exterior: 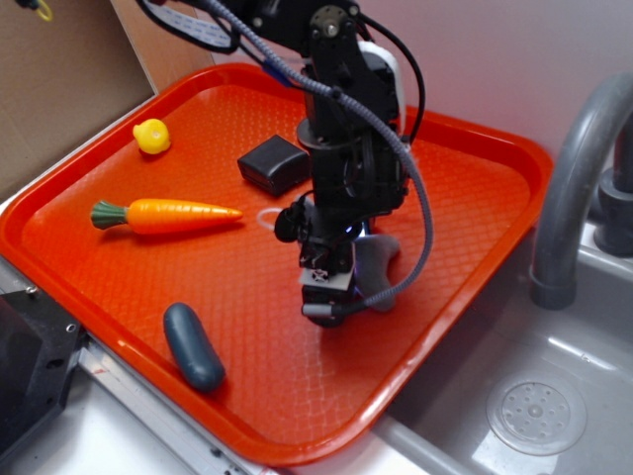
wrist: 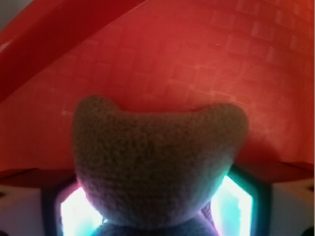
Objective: Grab the gray animal.
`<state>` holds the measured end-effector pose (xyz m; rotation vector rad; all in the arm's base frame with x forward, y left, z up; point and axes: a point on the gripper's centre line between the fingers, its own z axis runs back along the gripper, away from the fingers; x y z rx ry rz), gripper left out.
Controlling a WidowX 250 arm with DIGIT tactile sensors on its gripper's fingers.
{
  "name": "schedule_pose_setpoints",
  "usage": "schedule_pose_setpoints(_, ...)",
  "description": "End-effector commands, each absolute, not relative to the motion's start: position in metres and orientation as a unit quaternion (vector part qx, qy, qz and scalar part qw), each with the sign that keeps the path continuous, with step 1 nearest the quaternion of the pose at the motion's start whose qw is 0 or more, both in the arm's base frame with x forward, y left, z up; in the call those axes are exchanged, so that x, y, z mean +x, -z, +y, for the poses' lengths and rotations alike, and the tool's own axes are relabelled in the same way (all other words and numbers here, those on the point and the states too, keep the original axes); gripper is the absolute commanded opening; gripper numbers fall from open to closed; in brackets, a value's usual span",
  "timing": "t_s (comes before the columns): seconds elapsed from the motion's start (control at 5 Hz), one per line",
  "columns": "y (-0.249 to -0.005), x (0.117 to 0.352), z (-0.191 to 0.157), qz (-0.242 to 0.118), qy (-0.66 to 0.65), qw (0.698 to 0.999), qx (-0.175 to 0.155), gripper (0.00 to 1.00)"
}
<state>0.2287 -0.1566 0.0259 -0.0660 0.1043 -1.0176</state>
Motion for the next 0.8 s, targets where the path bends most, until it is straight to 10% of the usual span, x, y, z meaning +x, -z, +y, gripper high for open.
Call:
schedule_pose_setpoints(0.0, -0.073, 0.220, -0.131, 0.013, 0.449, 0.893, 0.006, 0.00)
schedule_pose_setpoints(0.6, -0.183, 0.206, -0.053, -0.004, 0.156, 0.986, 0.055, 0.00)
